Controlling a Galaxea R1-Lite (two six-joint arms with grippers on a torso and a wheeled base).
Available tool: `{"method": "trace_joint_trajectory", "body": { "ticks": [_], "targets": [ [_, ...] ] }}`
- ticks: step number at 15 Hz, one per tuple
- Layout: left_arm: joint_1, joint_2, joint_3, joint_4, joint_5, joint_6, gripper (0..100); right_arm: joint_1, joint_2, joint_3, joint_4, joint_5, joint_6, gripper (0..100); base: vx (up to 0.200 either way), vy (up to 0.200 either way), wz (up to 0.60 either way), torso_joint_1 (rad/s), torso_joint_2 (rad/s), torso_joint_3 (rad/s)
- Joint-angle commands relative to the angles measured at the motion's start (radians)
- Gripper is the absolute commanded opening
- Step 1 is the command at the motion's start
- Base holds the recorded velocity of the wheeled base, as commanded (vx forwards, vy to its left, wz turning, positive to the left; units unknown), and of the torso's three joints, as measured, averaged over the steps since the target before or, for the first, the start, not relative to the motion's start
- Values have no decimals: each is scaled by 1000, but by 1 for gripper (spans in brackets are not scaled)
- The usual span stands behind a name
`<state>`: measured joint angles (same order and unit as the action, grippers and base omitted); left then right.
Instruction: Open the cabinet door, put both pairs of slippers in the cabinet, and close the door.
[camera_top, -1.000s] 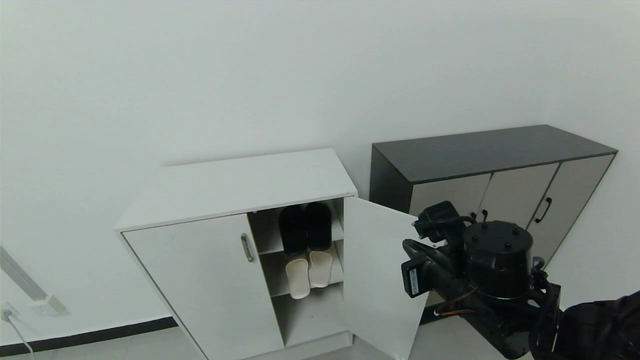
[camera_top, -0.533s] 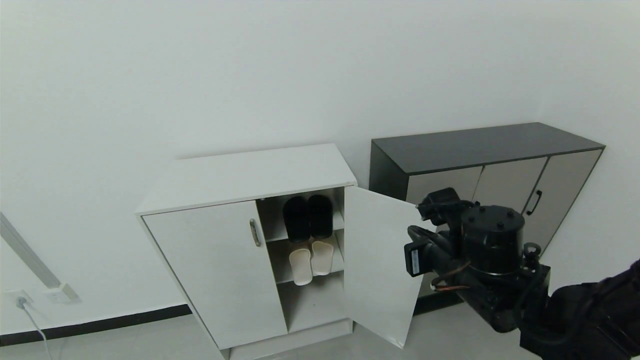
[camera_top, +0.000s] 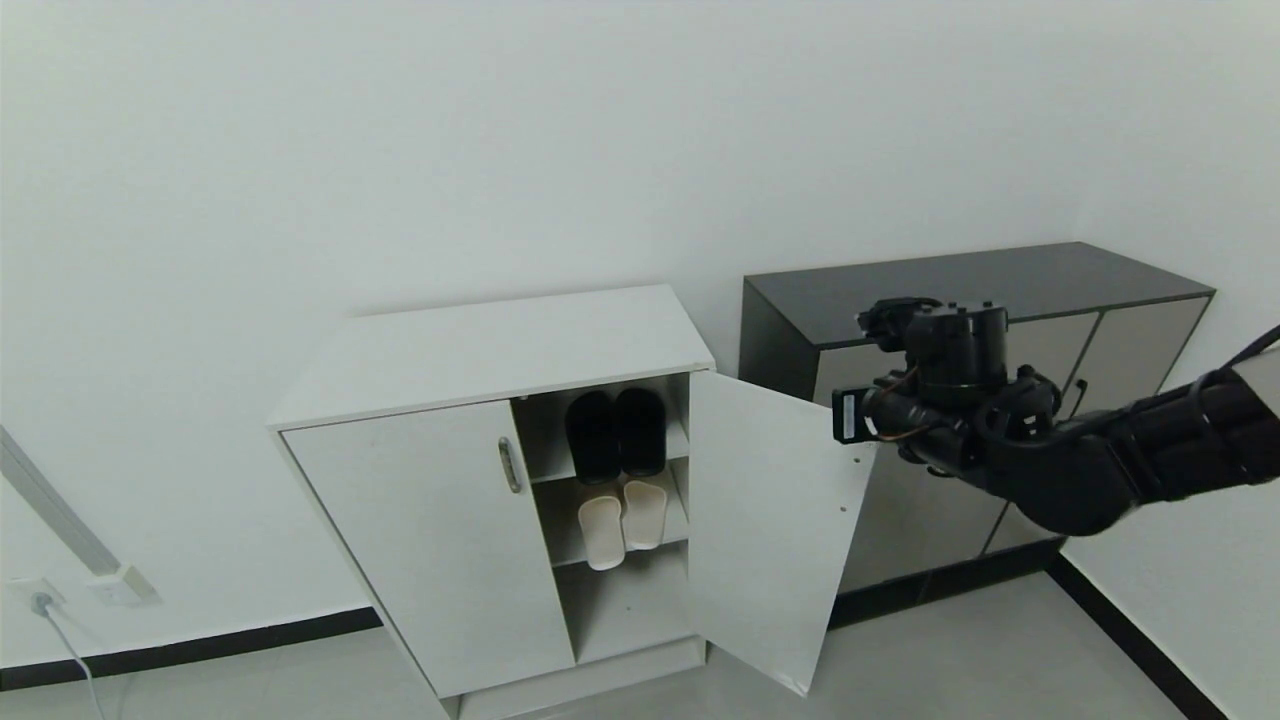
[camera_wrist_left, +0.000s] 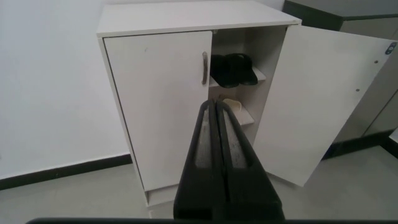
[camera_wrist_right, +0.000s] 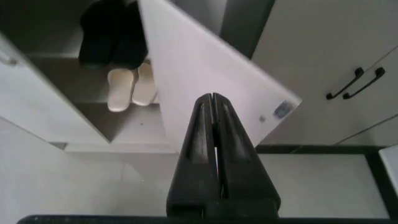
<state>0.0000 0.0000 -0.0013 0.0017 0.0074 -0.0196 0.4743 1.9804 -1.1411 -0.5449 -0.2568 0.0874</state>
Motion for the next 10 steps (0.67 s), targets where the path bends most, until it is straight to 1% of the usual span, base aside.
{"method": "trace_joint_trajectory", "body": {
  "ticks": [1,5,10],
  "targets": [
    [0,0,0,0,0,0,0,-77,106,-147,77,41,35,0,0,0,0,0,0,0],
    [0,2,0,0,-1,0,0,-121,205,-218,77,50,38,0,0,0,0,0,0,0],
    [0,0,0,0,0,0,0,-131,252,-263,77,73,38,0,0,0,0,0,0,0]
  ]
}}
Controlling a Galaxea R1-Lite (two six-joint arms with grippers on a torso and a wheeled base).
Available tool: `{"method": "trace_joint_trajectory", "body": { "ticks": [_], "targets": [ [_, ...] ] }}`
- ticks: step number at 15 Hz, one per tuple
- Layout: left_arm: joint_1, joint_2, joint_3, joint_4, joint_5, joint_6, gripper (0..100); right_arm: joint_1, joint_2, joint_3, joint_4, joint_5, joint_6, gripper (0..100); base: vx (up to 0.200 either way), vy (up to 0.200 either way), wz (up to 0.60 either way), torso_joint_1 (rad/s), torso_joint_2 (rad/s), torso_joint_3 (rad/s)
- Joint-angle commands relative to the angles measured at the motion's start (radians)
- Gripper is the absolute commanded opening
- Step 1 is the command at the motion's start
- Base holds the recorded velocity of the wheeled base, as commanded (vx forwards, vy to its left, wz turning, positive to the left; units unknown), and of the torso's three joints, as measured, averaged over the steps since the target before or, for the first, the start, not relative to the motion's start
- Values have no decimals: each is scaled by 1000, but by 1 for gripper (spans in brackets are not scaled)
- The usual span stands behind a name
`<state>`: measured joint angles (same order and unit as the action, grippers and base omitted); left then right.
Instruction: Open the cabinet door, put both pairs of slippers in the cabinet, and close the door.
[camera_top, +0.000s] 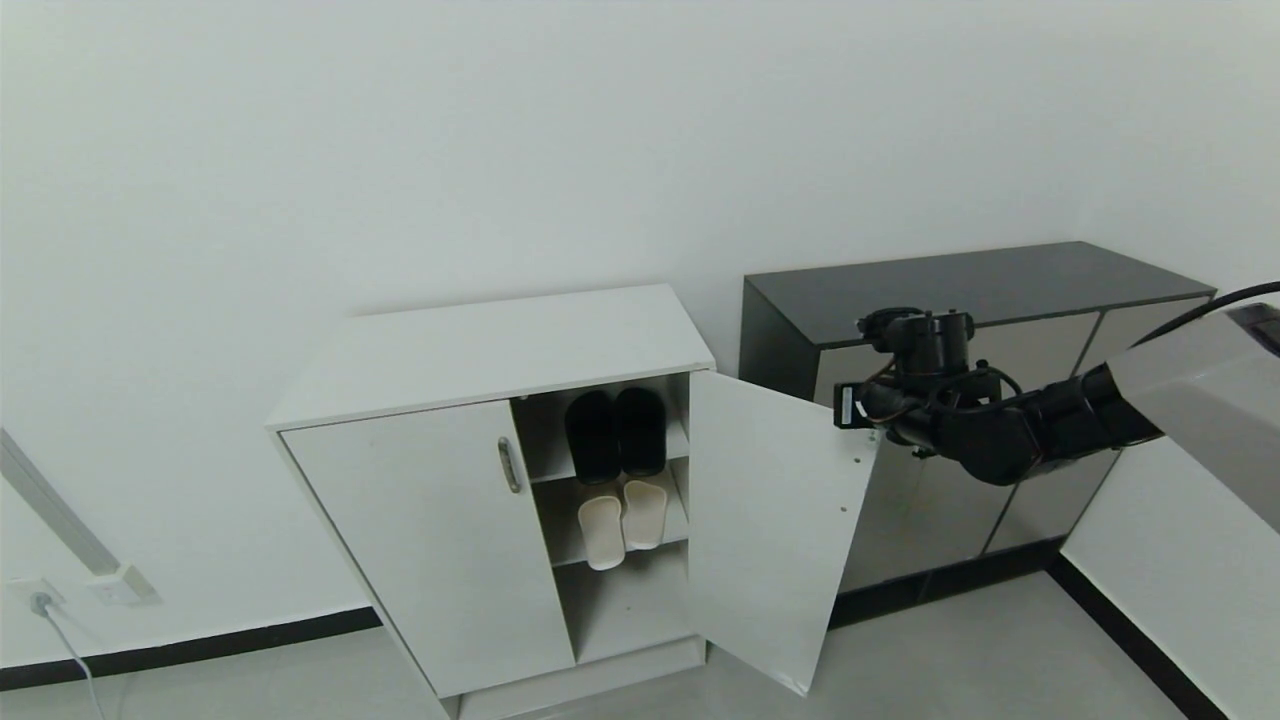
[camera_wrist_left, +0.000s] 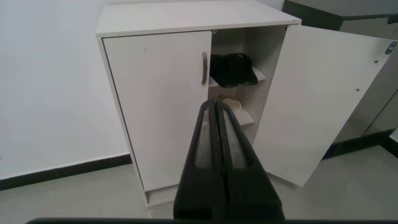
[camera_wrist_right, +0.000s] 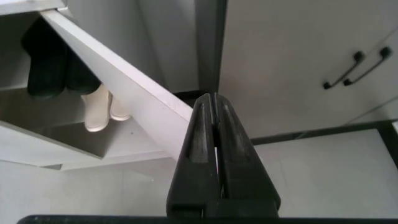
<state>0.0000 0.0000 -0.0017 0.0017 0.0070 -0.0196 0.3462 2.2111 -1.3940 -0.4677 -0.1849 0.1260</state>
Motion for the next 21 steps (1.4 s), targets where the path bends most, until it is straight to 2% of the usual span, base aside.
{"method": "trace_joint_trajectory", "body": {
  "ticks": [1,11,13,16,18,21],
  "targets": [
    [0,0,0,0,1,0,0,-3,29,-11,0,1,0,0,0,0,0,0,0,0],
    [0,0,0,0,-1,0,0,-7,61,-17,-6,2,0,0,0,0,0,0,0,0],
    [0,0,0,0,-1,0,0,25,13,47,-5,-4,0,0,0,0,0,0,0,0],
    [0,0,0,0,-1,0,0,120,-108,213,-31,-7,1,0,0,0,0,0,0,0],
    [0,2,0,0,1,0,0,198,-177,343,-126,-8,-6,0,0,0,0,0,0,0],
    [0,0,0,0,1,-2,0,229,-208,423,-215,-1,-25,0,0,0,0,0,0,0]
  ]
}}
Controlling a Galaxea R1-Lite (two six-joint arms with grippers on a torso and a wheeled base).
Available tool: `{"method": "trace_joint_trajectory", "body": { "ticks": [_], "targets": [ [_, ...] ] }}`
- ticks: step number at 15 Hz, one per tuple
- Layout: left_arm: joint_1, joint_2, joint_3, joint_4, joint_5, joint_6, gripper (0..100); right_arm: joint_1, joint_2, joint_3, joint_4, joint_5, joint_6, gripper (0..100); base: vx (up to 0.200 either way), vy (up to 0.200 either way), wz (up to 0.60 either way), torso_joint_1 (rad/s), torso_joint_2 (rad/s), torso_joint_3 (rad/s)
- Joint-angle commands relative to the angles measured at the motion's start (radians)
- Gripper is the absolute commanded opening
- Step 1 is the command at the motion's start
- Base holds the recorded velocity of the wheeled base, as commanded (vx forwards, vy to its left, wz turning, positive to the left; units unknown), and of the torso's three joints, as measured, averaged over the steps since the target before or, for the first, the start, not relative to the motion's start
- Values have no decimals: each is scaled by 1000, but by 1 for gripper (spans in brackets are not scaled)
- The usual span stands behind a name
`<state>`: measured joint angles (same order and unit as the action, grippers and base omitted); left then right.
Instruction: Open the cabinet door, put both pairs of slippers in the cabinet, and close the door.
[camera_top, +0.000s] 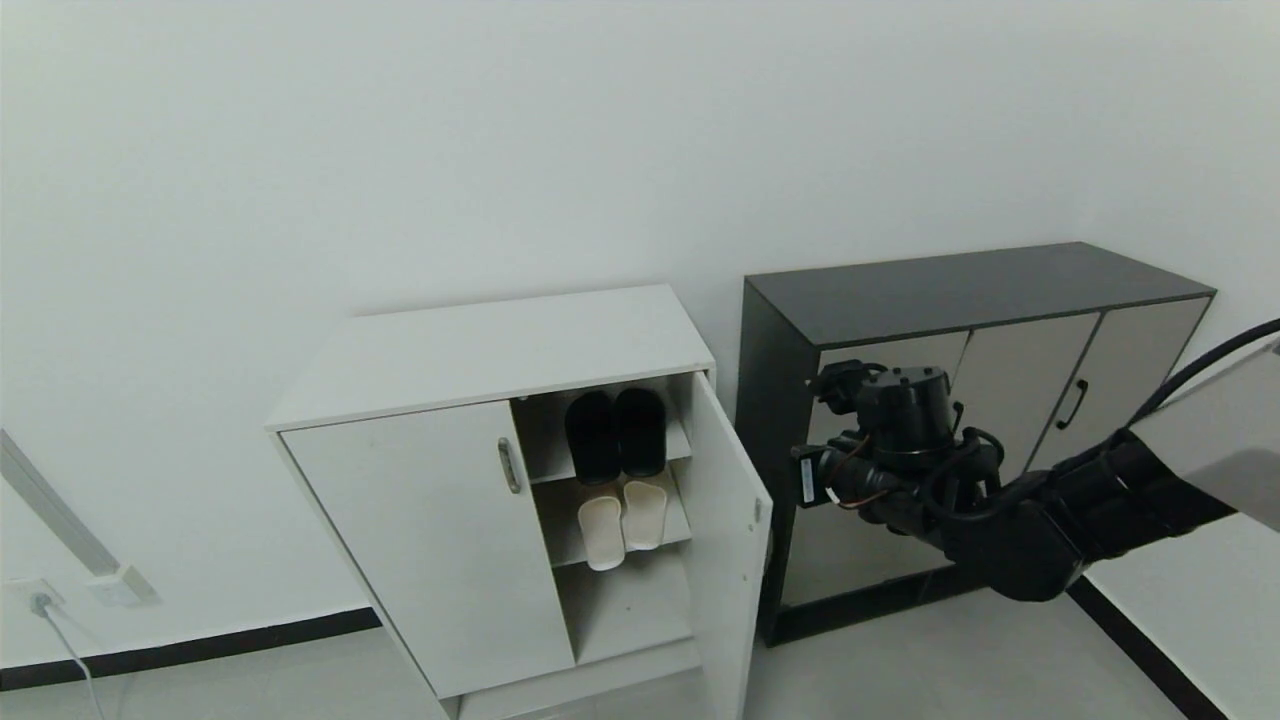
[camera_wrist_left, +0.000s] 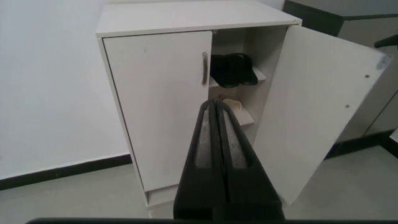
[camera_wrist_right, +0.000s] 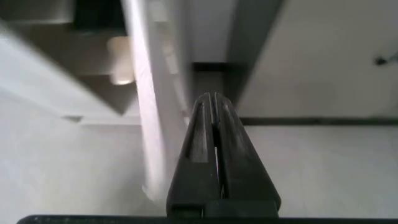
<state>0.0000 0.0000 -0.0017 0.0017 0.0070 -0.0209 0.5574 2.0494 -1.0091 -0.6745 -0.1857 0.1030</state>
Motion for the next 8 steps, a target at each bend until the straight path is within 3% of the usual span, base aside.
{"method": "trace_joint_trajectory", "body": {
  "ticks": [1,7,8],
  "targets": [
    [0,0,0,0,1,-1,0,18,-49,46,-20,-1,-23,0,0,0,0,0,0,0],
    [0,0,0,0,1,-1,0,68,-52,61,-23,-6,-32,0,0,0,0,0,0,0],
    [0,0,0,0,1,-1,0,75,-55,69,-23,-6,-31,0,0,0,600,7,2,2]
  ]
}}
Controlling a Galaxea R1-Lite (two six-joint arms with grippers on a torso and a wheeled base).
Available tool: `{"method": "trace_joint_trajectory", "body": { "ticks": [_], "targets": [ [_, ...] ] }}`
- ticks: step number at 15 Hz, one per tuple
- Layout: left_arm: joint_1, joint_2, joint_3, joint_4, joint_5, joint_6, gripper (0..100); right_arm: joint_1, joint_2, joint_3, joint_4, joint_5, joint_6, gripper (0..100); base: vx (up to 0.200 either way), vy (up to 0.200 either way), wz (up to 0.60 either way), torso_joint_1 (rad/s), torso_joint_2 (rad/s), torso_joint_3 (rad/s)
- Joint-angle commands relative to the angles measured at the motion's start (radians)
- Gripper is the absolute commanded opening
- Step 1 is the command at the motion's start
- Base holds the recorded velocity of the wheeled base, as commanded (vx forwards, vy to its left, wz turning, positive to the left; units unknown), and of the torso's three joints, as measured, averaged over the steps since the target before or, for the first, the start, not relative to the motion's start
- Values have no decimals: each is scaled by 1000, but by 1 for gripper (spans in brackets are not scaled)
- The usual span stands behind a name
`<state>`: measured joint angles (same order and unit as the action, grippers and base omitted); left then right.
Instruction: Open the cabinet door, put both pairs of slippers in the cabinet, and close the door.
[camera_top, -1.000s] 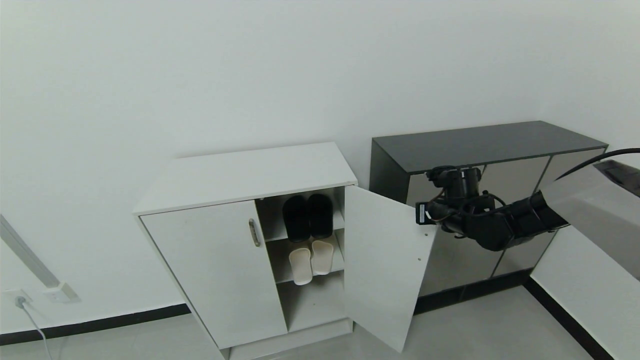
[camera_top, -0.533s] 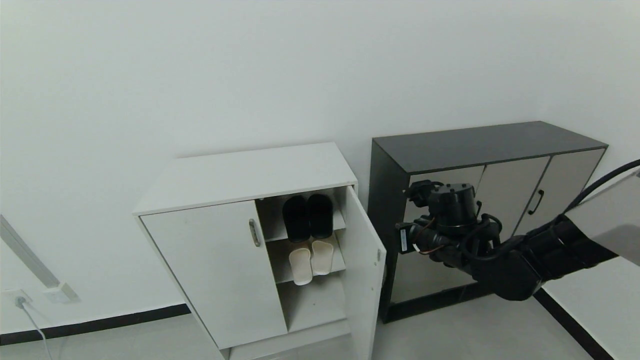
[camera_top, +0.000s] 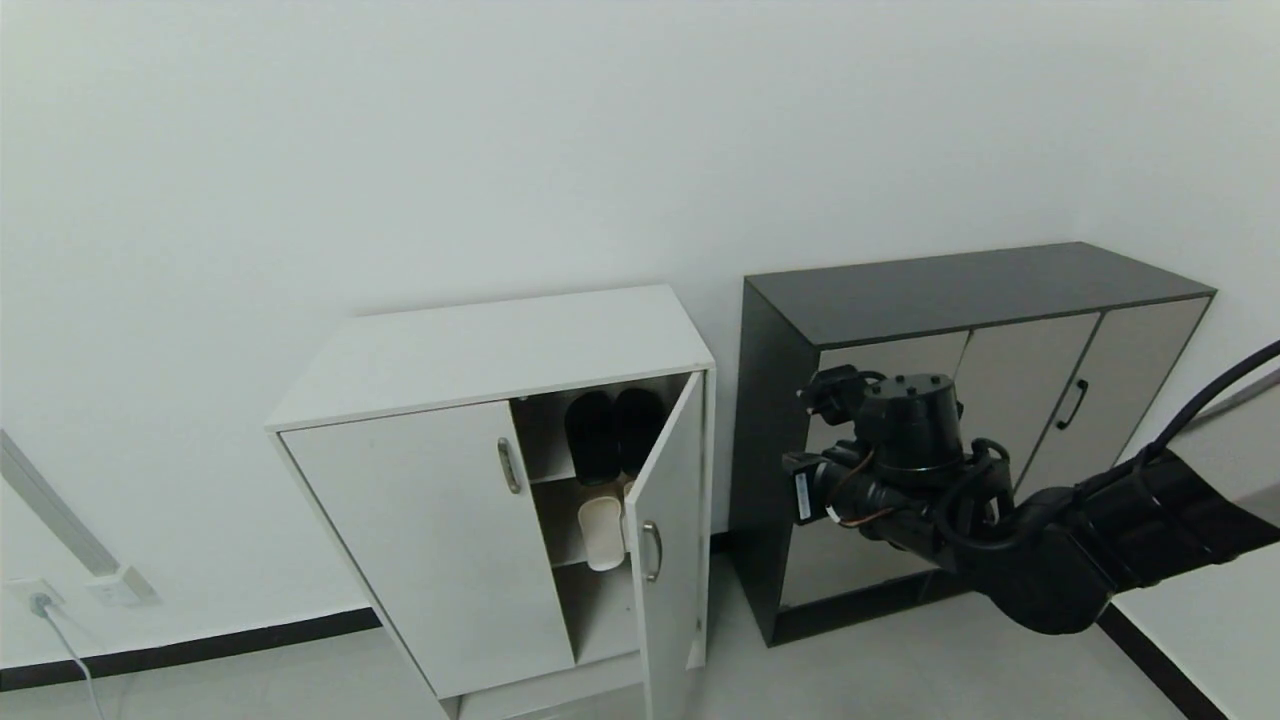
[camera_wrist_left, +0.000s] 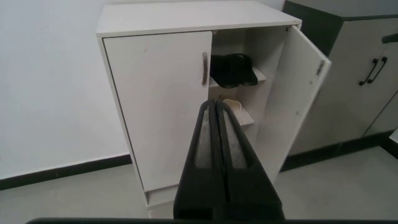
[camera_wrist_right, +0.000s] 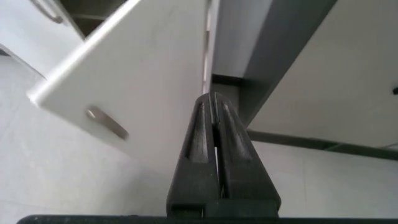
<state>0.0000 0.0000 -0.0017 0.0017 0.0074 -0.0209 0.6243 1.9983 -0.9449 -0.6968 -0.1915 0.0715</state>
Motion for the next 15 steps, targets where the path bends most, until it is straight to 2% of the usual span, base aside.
{"method": "trace_joint_trajectory", "body": {
  "ticks": [1,6,10,15],
  "targets": [
    [0,2,0,0,0,-1,0,11,-6,8,-1,3,1,0,0,0,600,2,7,2],
    [0,0,0,0,0,-1,0,15,-4,25,-1,23,2,0,0,0,600,4,5,1],
    [0,0,0,0,2,-1,0,15,0,60,-15,67,2,0,0,0,0,0,0,0],
    [0,2,0,0,2,-1,0,15,-1,261,-181,139,-6,0,0,0,0,0,0,0]
  ]
}}
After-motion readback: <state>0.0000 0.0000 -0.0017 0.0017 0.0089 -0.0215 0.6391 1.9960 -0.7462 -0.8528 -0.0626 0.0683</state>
